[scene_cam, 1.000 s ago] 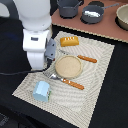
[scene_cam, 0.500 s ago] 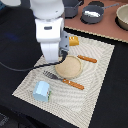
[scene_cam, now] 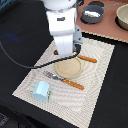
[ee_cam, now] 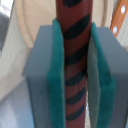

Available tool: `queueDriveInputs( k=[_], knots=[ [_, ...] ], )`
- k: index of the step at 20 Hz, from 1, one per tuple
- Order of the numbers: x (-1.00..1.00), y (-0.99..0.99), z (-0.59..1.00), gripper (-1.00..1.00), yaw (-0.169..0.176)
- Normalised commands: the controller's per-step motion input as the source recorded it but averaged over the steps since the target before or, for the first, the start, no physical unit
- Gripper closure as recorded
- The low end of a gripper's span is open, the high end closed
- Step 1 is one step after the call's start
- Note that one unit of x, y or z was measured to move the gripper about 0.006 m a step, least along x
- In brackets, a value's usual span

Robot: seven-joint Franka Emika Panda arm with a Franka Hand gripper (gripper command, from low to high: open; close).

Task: Interact with the objects in diverse but meaningful ways.

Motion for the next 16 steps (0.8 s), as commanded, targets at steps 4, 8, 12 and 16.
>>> queueDriveInputs(
  k=[4,8,12,16],
  knots=[
    [0.78,0.61,0.28,1.00,-0.005],
    [0.39,0.84,0.26,1.00,0.019],
    [0.24,0.93,0.27,1.00,0.033],
    [0.22,0.94,0.24,1.00,0.025]
  ],
)
